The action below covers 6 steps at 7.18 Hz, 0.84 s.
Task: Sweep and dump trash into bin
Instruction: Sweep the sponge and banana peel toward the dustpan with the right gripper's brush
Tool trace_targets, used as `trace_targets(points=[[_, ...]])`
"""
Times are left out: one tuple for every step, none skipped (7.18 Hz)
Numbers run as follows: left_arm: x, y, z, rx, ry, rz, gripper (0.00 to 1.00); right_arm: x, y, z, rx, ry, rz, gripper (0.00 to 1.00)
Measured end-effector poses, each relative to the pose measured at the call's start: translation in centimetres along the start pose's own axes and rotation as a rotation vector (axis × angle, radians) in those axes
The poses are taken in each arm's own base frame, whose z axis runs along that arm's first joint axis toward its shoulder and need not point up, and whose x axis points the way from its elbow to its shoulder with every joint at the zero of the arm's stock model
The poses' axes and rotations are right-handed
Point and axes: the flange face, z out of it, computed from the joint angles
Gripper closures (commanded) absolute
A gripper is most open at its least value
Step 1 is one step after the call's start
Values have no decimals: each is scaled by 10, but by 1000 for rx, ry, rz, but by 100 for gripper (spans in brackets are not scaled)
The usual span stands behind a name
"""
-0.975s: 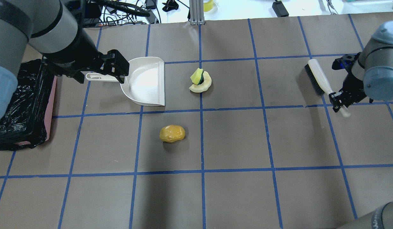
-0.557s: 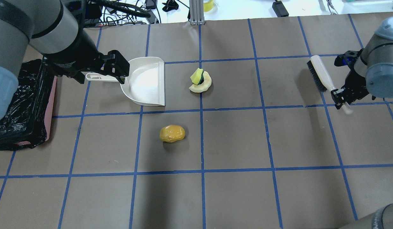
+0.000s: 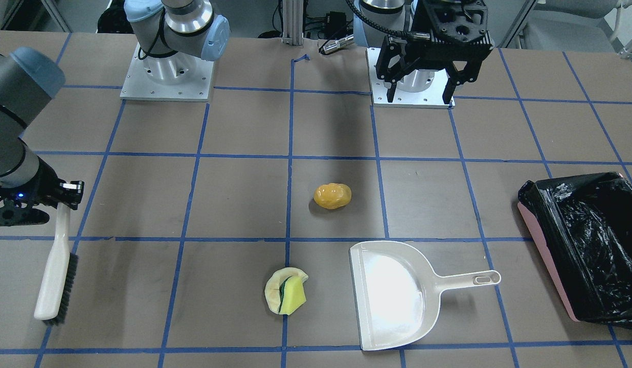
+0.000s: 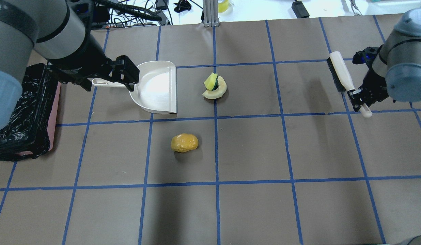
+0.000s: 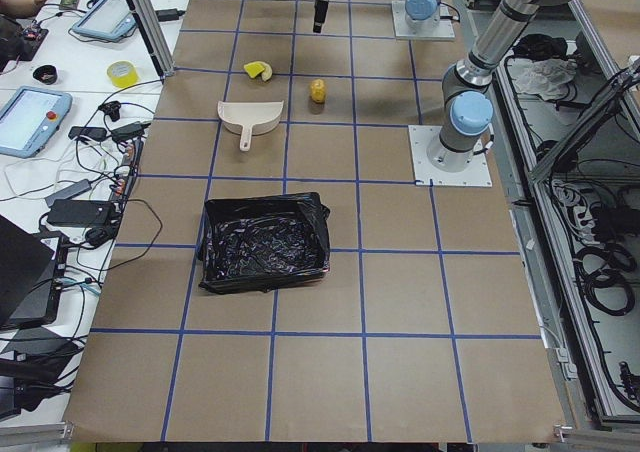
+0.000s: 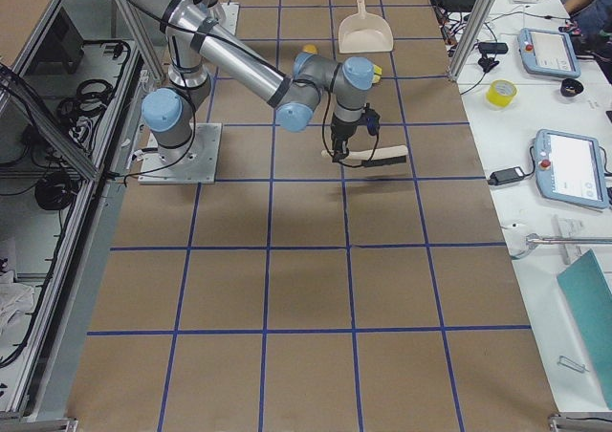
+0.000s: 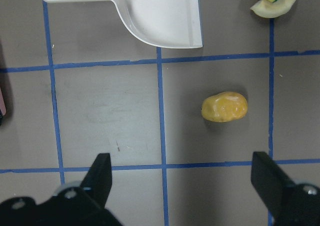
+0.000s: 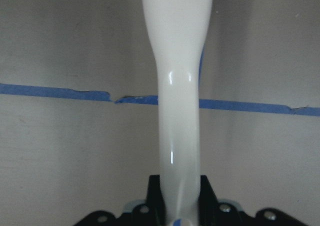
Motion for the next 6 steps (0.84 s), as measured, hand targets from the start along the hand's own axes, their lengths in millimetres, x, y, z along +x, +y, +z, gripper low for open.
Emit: trace_targets(points=[[-4,-4,6,6,-2,-7,9,-44,-3,-8,-1,16,13,100],[-9,-7,10,18,-2,-16,9,-99,-6,-14,6,50,12,100],[-13,-9,14,20,-3,-19,9,-154,-12,-14,20,79,33,100],[-17,-12,18,15,-4,-15,10,-207,-26,-8,39,91,70,100],[-24,-17,22,12,-6,13,10,-252,-42,-4,65,92,99,100],[-42,-29,28,20,-3,78,10,-284,-60,-2,83,74,111,100]])
